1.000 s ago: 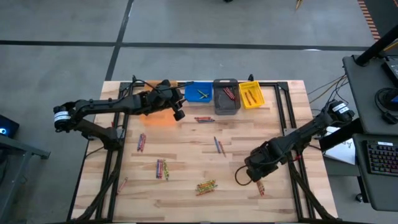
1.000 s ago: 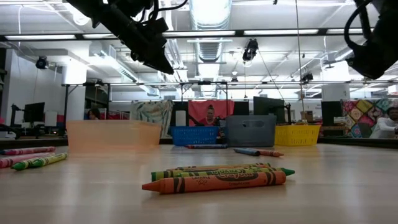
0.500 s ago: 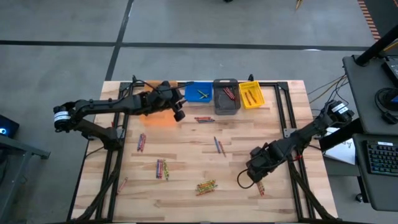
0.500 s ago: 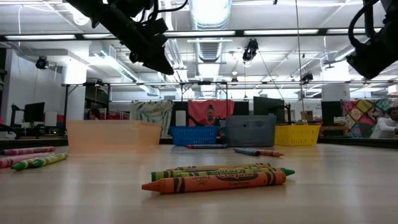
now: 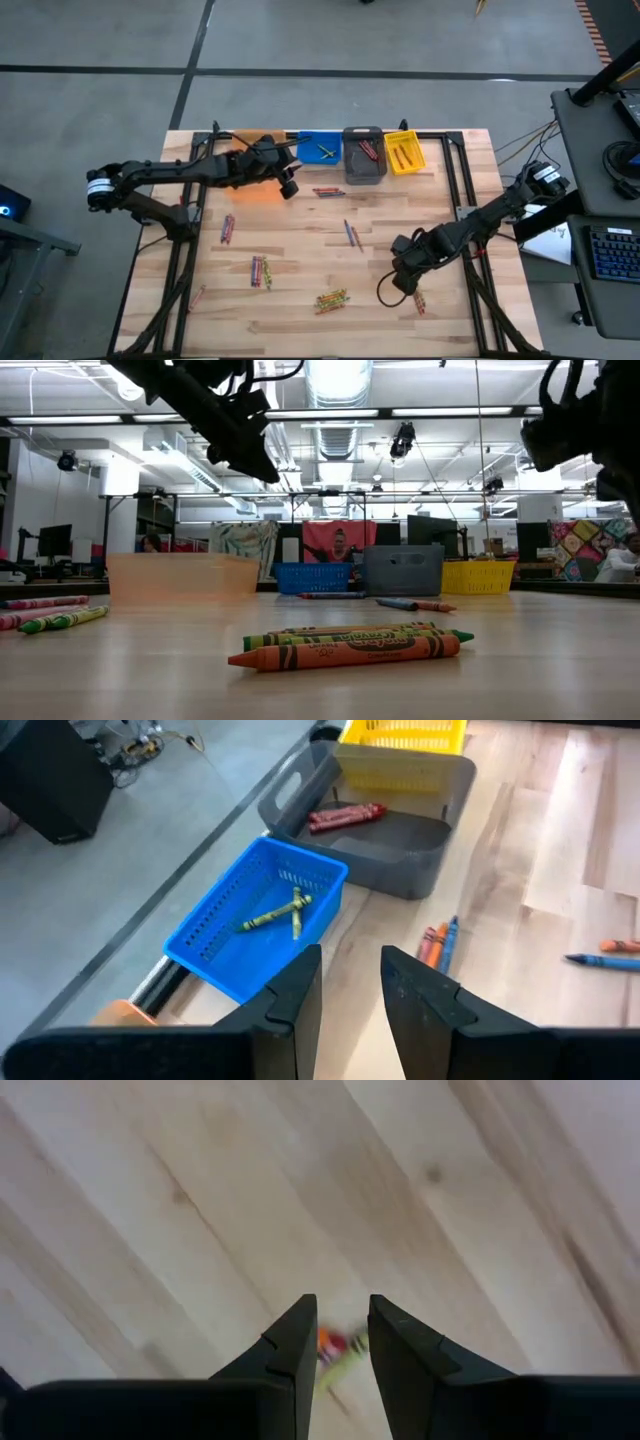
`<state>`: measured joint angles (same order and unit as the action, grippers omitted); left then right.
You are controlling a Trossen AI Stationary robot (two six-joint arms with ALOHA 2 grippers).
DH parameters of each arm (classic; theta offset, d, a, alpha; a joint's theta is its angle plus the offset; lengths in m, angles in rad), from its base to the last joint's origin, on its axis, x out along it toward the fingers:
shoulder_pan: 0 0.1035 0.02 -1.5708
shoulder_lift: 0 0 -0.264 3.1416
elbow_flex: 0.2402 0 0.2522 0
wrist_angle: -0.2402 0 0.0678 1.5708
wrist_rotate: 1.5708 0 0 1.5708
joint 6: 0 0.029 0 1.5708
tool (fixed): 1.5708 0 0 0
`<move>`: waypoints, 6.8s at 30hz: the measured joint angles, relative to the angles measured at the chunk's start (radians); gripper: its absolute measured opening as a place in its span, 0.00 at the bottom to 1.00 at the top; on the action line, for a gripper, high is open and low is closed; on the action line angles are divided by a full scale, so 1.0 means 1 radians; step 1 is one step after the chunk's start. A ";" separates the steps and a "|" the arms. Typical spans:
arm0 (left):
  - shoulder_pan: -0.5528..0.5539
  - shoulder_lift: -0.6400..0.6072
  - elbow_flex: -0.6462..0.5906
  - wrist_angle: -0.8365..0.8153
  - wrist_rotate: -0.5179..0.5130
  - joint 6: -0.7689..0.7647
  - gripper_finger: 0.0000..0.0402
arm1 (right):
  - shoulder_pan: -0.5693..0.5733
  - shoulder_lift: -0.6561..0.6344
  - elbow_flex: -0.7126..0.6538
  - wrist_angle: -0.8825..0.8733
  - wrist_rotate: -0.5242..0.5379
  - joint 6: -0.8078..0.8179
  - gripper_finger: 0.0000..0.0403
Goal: Sort crayons
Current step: Put the orange crayon into the yellow bin, then put the blue crayon into the orange bin
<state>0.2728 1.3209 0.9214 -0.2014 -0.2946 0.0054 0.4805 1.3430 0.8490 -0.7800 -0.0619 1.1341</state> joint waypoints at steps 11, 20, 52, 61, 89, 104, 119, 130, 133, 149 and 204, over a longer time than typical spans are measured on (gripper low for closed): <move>-0.025 0.027 0.000 0.044 0.000 0.051 0.22 | -0.069 0.000 -0.005 0.103 0.151 -0.029 0.20; -0.025 0.026 0.000 0.048 0.000 0.079 0.22 | -0.224 0.000 -0.005 0.285 0.332 -0.251 0.20; -0.025 0.026 0.000 0.134 -0.002 0.091 0.22 | -0.296 0.308 -0.004 0.564 0.447 -0.330 0.20; -0.025 0.026 0.000 0.134 -0.002 0.091 0.22 | -0.303 0.323 -0.004 0.583 0.447 -0.323 0.20; -0.025 0.026 0.000 0.142 -0.002 0.091 0.22 | -0.356 0.333 -0.015 0.561 0.356 -0.343 0.03; -0.025 0.034 0.000 0.191 -0.001 0.081 0.22 | -0.530 -0.070 -0.018 0.417 0.373 -0.452 0.03; -0.024 0.034 0.000 0.238 -0.002 0.093 0.22 | -1.196 -0.075 0.008 0.372 0.369 -0.744 0.03; -0.024 0.034 0.000 0.304 -0.010 0.188 0.22 | -1.327 0.099 0.009 0.401 0.262 -0.805 0.03; -0.024 0.034 0.000 0.310 -0.010 0.201 0.22 | -1.328 0.106 0.010 0.404 0.263 -0.800 0.03; -0.019 0.034 0.000 0.374 -0.011 0.379 0.22 | -1.328 0.106 0.011 0.411 0.237 -0.817 0.03; -0.204 0.032 0.042 0.010 -0.008 0.163 0.22 | -0.990 -0.300 0.070 0.370 0.167 -0.941 0.28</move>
<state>0.0688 1.3529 0.9638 -0.1918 -0.3026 0.1688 -0.5098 1.0434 0.9188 -0.4102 0.1055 0.1929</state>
